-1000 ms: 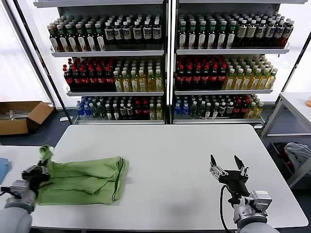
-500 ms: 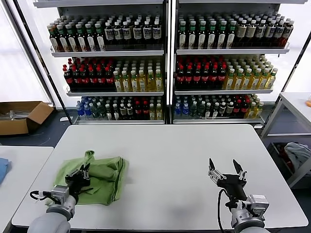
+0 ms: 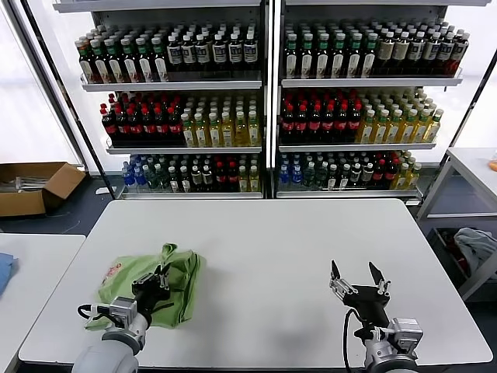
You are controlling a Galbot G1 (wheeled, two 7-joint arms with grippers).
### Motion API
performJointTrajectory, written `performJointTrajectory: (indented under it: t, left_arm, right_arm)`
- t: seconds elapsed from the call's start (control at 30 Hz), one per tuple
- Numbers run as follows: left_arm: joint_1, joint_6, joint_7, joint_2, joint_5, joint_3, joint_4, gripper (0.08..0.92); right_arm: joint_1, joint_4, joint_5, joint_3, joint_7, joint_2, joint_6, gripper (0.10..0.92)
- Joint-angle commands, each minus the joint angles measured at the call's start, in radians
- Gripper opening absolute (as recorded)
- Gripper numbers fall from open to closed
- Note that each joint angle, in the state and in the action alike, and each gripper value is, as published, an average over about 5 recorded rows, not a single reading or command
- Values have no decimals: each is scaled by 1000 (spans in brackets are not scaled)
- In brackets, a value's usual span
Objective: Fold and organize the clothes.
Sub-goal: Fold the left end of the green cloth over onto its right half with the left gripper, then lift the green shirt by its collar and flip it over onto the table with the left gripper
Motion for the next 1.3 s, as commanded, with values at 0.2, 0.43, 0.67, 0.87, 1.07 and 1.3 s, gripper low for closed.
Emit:
performJointTrajectory:
  t: [0.2, 0.43, 0.67, 0.87, 1.07, 1.3]
  left_arm:
    - [-55, -6, 12, -52, 59, 61, 92, 104]
    - [-67, -50, 17, -82, 44, 100, 127, 170]
    - [-30, -40, -9, -129, -117, 160, 119, 377]
    - [-17, 56, -93, -138, -460, 155, -31, 550]
    - [-7, 53, -107, -96, -570, 64, -250, 723]
    - [3, -38, -91, -30, -424, -104, -246, 820]
  right_arm:
    - [-4, -3, -7, -5, 0, 7, 5, 823]
    - [-3, -3, -6, -6, 0, 10, 5, 823]
    - [-2, -8, -4, -4, 1, 11, 11, 823]
    - [4, -23, -2, -4, 3, 8, 16, 823]
    - [22, -39, -4, -21, 4, 8, 18, 823]
    - [56, -43, -4, -48, 4, -5, 8, 823]
